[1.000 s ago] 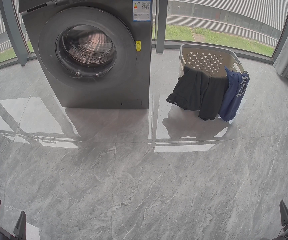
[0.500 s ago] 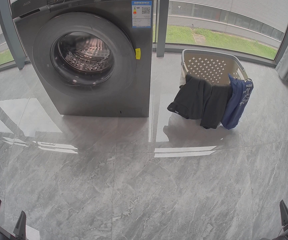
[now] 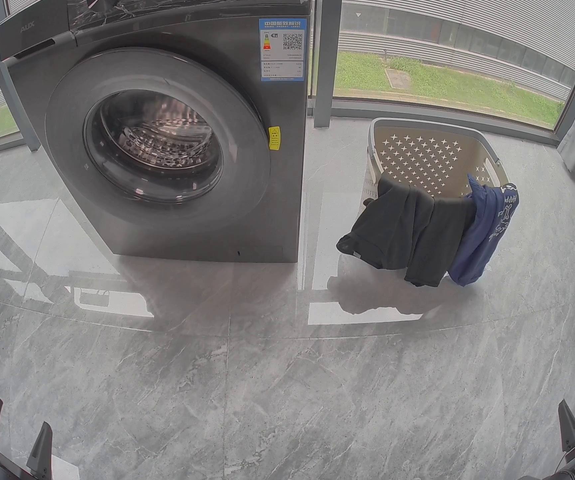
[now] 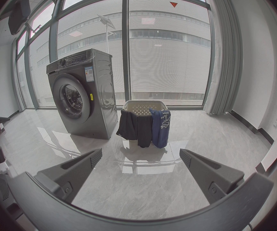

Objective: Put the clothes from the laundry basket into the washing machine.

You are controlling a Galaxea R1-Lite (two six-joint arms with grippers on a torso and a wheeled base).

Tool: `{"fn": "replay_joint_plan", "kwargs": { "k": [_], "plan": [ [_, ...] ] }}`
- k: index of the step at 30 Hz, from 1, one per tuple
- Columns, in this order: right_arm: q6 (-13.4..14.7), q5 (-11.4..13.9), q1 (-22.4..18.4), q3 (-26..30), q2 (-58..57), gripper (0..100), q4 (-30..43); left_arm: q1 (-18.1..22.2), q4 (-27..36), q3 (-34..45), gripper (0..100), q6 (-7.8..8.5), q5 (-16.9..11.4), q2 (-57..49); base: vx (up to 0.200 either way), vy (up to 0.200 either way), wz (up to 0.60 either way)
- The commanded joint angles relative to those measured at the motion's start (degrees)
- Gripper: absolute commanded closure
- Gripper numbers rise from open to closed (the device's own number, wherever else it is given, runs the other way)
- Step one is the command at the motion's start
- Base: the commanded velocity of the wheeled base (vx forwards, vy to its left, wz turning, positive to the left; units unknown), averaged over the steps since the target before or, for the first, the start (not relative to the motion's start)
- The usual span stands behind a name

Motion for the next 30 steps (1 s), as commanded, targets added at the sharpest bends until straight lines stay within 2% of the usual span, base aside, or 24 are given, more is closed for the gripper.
{"fn": "replay_joint_plan", "kwargs": {
  "k": [1, 11, 16, 21, 30],
  "plan": [
    [0.0, 0.0, 0.0, 1.0, -0.3, 0, 0.0, 0.0, 0.0, 0.9, 0, 0.03, 0.0, -0.6, 0.200, 0.000, 0.00],
    [0.0, 0.0, 0.0, 1.0, -0.3, 0, 0.0, 0.0, 0.1, 0.9, 0, -0.14, 0.0, -0.6, 0.020, 0.000, 0.00],
    [-0.1, 0.0, 0.0, 1.0, -0.3, 0, 0.0, 0.0, 0.1, 0.8, 0, -0.06, 0.0, -0.6, 0.000, -0.200, 0.00],
    [-0.1, 0.0, 0.0, 1.0, -0.3, 0, 0.0, 0.0, 0.1, 0.8, 0, -0.85, 0.2, -0.6, 0.000, -0.200, 0.00],
    [-0.1, 0.0, 0.0, 1.0, -0.2, 0, 0.0, 0.0, 0.1, 0.8, 0, -0.85, 0.2, -0.6, 0.000, -0.200, 0.00]
  ]
}}
